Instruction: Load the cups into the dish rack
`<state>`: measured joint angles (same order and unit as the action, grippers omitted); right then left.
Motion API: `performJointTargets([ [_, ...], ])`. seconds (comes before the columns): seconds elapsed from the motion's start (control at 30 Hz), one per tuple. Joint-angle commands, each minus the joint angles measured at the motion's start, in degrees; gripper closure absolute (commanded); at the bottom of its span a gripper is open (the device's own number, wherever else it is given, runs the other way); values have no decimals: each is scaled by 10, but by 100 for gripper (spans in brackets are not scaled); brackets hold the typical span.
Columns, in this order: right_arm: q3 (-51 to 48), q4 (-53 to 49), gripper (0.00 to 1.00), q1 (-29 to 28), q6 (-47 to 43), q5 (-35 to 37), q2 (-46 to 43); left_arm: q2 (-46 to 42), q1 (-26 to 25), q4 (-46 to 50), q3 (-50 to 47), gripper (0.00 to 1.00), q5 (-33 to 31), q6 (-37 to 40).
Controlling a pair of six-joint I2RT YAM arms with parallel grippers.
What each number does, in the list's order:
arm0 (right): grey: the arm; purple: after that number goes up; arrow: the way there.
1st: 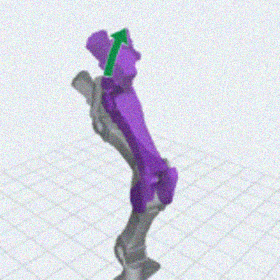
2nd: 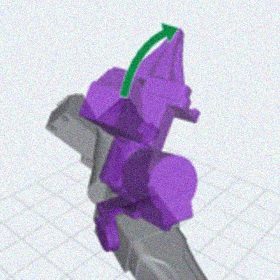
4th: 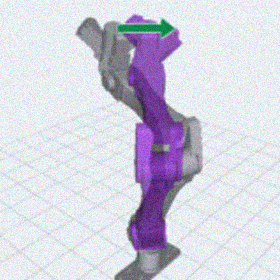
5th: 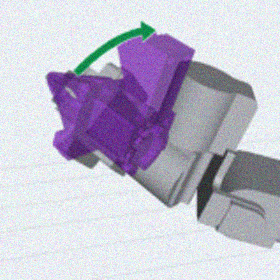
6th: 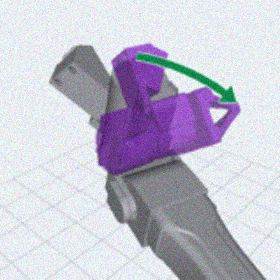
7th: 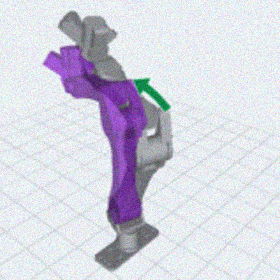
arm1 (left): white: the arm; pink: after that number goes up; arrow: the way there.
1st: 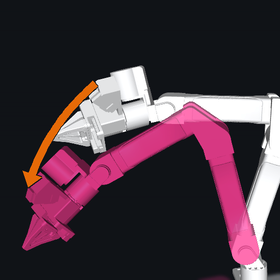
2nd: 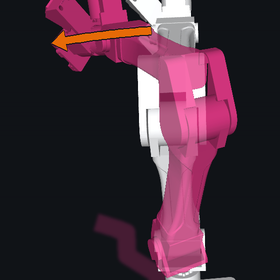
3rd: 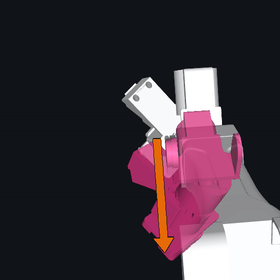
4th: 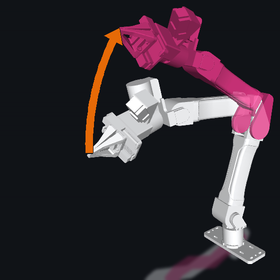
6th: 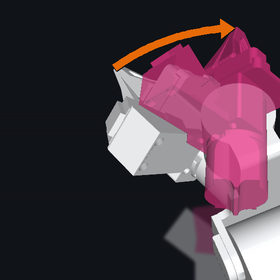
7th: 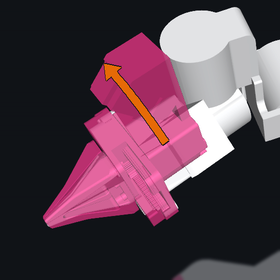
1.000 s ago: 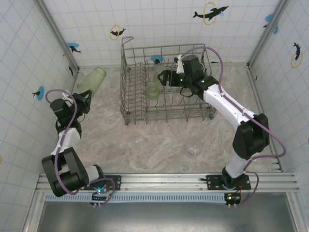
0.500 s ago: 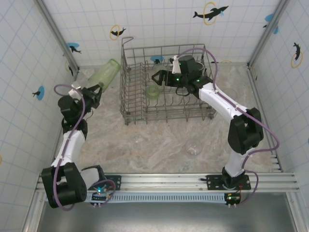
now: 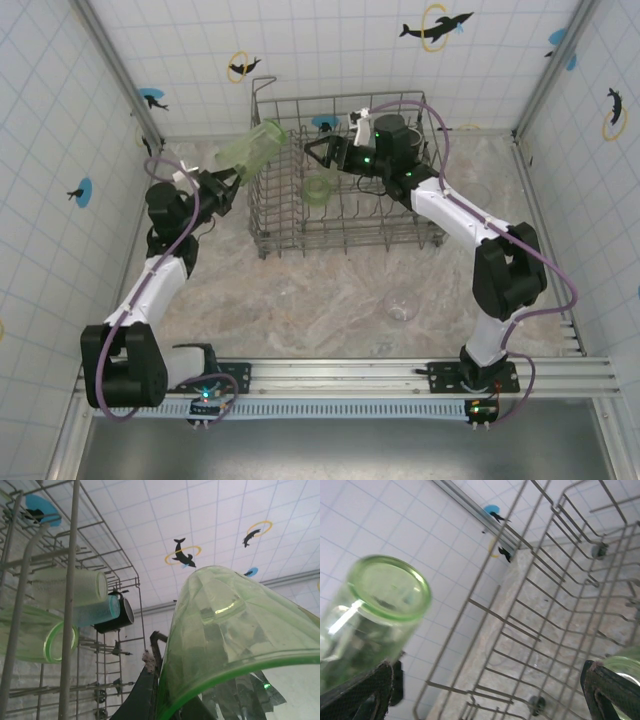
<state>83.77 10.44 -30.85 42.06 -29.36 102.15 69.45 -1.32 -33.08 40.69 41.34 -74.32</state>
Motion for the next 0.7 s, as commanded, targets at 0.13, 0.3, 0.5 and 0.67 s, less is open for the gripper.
performJointTargets([
  [0.13, -14, 153, 0, -10, 86, -33, -4, 38, -46, -52, 32, 100, -5, 16],
  [0.3, -11, 197, 0, -11, 142, -52, 20, 61, -71, -72, 43, 100, -7, 12],
  [0.5, 8, 194, 0, -12, 179, -69, 49, 86, -88, -97, 58, 100, 7, 7],
  [0.67, 6, 189, 0, -10, 187, -63, 52, 89, -91, -103, 62, 100, 8, 6],
])
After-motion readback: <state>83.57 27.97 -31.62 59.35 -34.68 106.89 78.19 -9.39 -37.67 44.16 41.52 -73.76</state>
